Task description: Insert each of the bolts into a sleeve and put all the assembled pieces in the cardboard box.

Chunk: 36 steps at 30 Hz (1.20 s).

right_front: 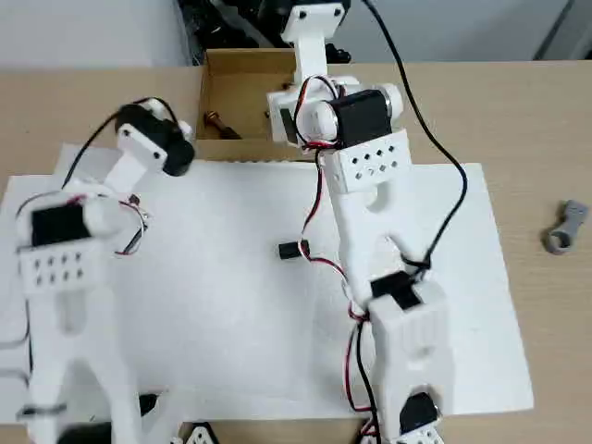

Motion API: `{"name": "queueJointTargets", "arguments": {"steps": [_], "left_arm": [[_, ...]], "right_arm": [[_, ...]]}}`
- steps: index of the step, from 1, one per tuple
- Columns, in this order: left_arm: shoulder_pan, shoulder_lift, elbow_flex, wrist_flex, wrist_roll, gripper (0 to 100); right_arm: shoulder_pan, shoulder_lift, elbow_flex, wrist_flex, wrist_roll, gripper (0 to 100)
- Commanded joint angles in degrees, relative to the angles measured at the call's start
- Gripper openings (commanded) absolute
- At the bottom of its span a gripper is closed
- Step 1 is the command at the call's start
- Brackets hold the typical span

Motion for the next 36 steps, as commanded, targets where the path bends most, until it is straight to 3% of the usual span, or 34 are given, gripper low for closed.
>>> {"name": "queueJointTargets", "arguments": {"steps": [1,10,15,19,21,25,36], "left_arm": [[0.00,-11.96,2.59,-3.08,7.30,1],[0.00,-40.97,17.45,-5.89,23.82,1],[-0.44,-52.57,23.78,-6.86,30.95,1],[-6.86,-55.03,26.77,-8.00,36.40,1],[-10.11,-54.07,26.95,-8.18,36.57,1],[-12.22,-51.69,26.68,-8.18,36.66,1],[-12.22,-50.46,26.68,-8.18,36.40,1]], "right_arm": [[-0.13,-14.29,17.85,0.04,-0.79,24.8],[-0.13,-39.87,50.46,-0.40,-0.53,24.8],[0.31,-47.52,59.16,-0.48,-0.53,24.8],[4.62,-47.87,61.10,-1.89,0.00,24.7],[6.37,-45.58,61.10,-1.45,5.45,24.7],[7.69,-38.55,60.92,-1.63,24.26,24.7],[5.76,-20.18,48.70,-1.45,49.49,24.8]]}}
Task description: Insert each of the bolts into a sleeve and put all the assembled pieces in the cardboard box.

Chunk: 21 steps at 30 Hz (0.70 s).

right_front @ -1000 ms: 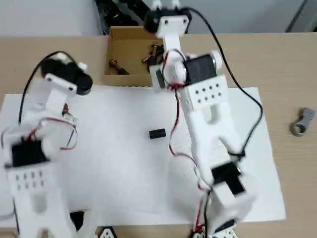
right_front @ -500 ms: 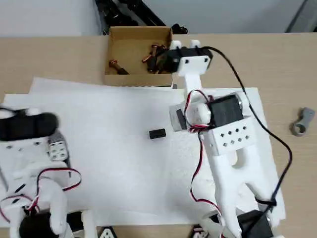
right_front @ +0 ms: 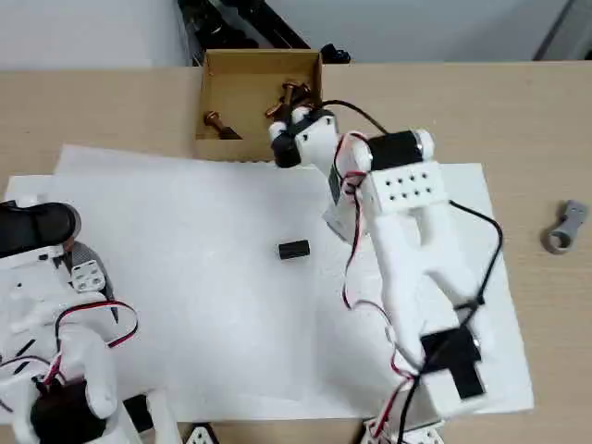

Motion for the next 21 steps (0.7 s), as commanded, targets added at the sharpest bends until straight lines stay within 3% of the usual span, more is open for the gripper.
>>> {"name": "queueJointTargets", "arguments": {"steps": [1,8,21], "left_arm": [[-0.26,0.35,-0.40,-1.85,-0.09,1],[-0.26,0.35,-0.04,-1.49,-0.44,1],[-0.26,0.44,2.77,-1.76,-4.31,0]], "right_arm": [[-1.36,3.74,-6.42,-0.22,8.70,24.8],[-6.11,12.44,-11.25,-0.22,18.02,24.9],[-11.91,25.80,-13.10,-4.26,20.40,24.8]]}}
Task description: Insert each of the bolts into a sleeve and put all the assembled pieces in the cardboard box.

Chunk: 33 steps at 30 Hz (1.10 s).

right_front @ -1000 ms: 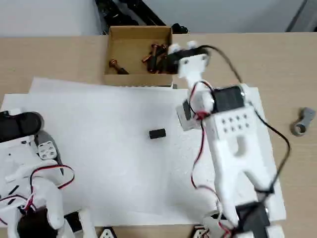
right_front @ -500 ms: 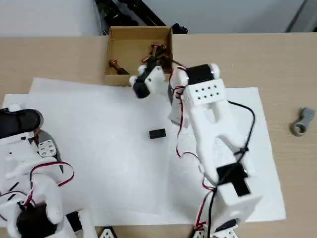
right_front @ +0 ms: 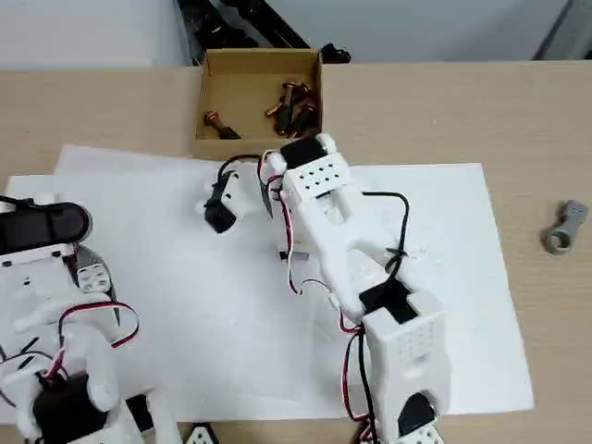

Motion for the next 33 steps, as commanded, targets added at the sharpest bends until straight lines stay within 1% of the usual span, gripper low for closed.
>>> {"name": "queueJointTargets", "arguments": {"steps": [1,16,21,23,28,33], "left_arm": [[-0.26,0.35,-0.04,-1.76,-0.26,0],[-0.26,0.35,-0.13,-1.49,-0.44,0],[-0.26,0.35,-0.04,-1.58,-0.44,0],[-0.26,0.35,-0.04,-1.76,-0.44,0],[-0.26,0.35,-0.04,-1.67,-0.44,0],[-0.26,0.35,-0.04,-1.49,-0.44,0]], "right_arm": [[-0.31,1.71,-2.46,-2.42,0.53,24.8],[-2.24,12.62,-2.55,-13.23,0.18,24.7],[-3.12,13.41,-3.78,-12.09,0.26,24.7],[-4.53,13.41,-3.78,-10.33,0.44,24.0],[-9.10,13.41,-3.78,-6.46,0.26,14.2],[-10.24,13.41,-3.52,-6.46,-0.09,12.5]]}}
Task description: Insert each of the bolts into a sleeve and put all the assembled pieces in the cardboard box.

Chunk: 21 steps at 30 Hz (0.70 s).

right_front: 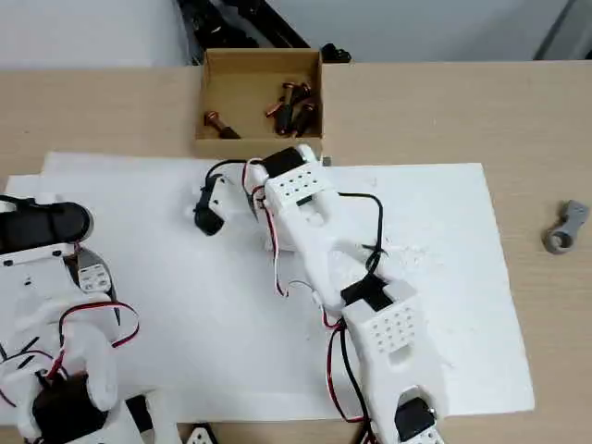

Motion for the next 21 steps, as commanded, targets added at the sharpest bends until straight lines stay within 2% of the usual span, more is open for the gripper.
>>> {"name": "queueJointTargets", "arguments": {"steps": [1,5,10,17,21], "left_arm": [[-0.26,0.35,-0.40,-1.49,-0.44,0],[-0.26,0.35,-0.40,-1.49,-0.44,0],[-0.26,0.35,-0.48,-1.49,-0.44,0],[-0.26,0.26,-0.66,-1.49,-0.44,0],[-0.26,0.26,-0.75,-1.49,-0.44,0]], "right_arm": [[-6.11,3.38,0.35,1.01,-0.79,12.5],[-5.76,3.30,0.35,0.92,-4.04,11.3],[-4.79,2.86,0.00,0.40,-6.07,0.2],[3.03,1.71,-5.80,0.66,-13.01,0.6],[6.11,-3.65,-7.47,1.45,-13.45,0.6]]}}
